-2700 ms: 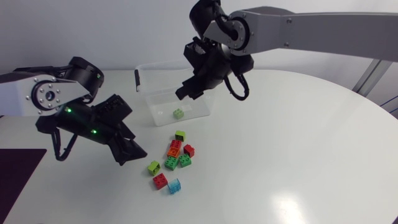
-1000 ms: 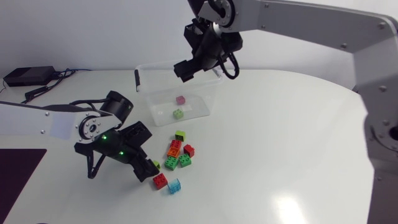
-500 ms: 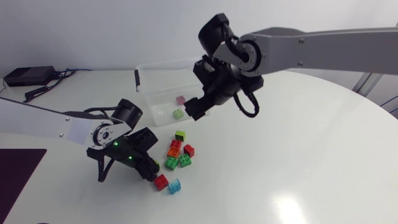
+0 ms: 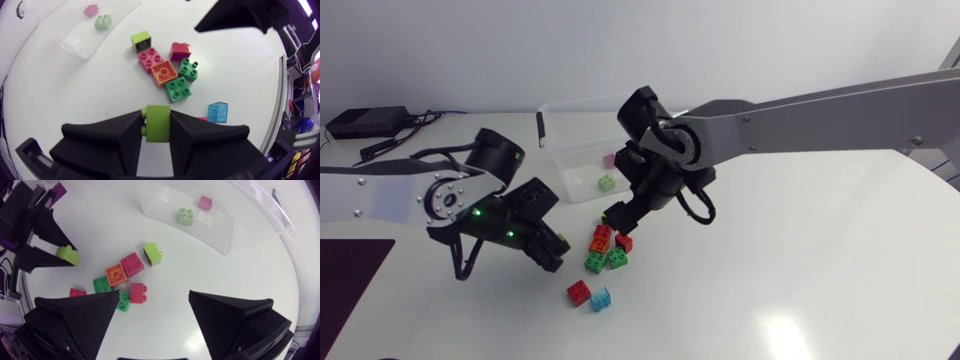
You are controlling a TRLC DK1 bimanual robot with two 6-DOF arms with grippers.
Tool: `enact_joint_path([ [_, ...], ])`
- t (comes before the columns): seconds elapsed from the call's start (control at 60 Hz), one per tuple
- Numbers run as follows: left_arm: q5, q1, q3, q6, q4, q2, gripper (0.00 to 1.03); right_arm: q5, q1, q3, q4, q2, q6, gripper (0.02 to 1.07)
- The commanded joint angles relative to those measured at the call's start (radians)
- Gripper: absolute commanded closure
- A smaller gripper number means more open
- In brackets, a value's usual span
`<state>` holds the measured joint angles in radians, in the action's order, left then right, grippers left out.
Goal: Place the duplo bricks in the container
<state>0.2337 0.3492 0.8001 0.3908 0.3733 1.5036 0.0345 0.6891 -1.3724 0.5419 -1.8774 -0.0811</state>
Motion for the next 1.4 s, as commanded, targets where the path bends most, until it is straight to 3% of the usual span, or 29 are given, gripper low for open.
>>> enact_joint_path([
  [0.0,0.019,-0.033,0.060,-0.030,0.024,-0.056,0.85,0.007,0.018,0.024,-0.002,-0.049,0.017,0.07],
  [0.25,0.030,-0.084,0.182,-0.078,0.015,-0.088,0.85,0.007,0.027,-0.024,0.032,-0.131,0.014,0.07],
  [0.55,0.032,-0.115,0.310,-0.165,-0.083,-0.017,0.85,0.005,0.033,-0.091,0.044,-0.197,0.012,0.10],
  [1.167,0.030,-0.141,0.404,-0.287,-0.366,0.167,0.85,0.001,0.041,-0.140,0.072,-0.256,0.015,0.22],
  [1.383,-0.022,-0.138,0.398,-0.290,-0.502,0.228,0.82,-0.002,0.047,-0.151,0.082,-0.264,0.017,0.22],
])
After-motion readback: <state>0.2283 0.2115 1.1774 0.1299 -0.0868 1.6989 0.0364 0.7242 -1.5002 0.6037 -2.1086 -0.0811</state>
